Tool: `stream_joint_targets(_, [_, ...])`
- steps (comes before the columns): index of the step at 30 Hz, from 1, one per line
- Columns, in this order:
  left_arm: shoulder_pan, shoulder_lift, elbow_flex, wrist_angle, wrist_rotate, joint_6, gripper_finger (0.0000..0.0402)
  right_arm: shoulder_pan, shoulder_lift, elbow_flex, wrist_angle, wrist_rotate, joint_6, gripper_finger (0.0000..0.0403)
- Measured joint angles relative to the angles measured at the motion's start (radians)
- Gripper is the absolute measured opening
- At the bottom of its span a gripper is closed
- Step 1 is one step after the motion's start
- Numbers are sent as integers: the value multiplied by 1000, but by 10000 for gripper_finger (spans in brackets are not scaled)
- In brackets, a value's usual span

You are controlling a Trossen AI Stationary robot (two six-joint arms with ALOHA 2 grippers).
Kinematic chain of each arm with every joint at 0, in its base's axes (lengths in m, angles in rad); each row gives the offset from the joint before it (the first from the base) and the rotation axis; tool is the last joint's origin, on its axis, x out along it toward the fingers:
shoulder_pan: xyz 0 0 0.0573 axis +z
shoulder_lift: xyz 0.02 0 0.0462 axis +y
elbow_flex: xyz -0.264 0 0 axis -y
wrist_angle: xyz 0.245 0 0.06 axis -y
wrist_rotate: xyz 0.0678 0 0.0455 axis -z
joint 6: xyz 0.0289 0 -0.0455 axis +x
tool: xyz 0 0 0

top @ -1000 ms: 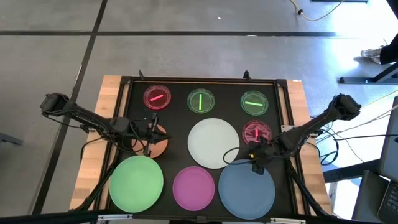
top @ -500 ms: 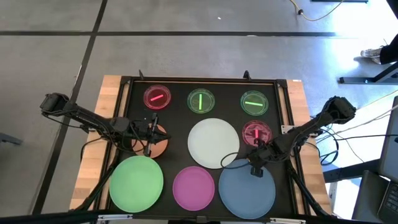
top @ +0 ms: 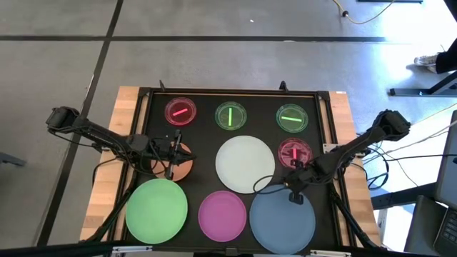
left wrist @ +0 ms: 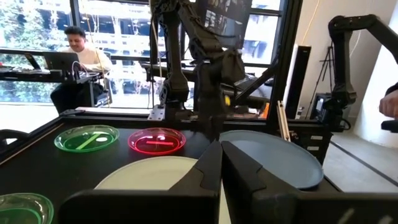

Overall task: Stack plastic plates
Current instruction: Stack the blue plate on the white plate

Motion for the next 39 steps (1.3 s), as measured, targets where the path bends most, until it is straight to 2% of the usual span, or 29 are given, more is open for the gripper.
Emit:
stream_joint_targets(6, [0,0,0,0,0,0,3,-13,-68,74,-82,10,-25,2])
stream_joint_targets(12, [0,0,0,2,0,-23,3,-93,-128,126,-120,55,-83,1])
stream_joint_targets(22, [0,0,0,3,0,-26,3,-357,-138,133,-80,-94,-266,1])
stream_joint_targets(29, [0,0,0,3,0,-26,3,-522,-138,133,8,-171,-387,1])
stream_joint_targets(39, [0,0,0,6,0,-26,3,-733,-120,133,224,-162,-418,1])
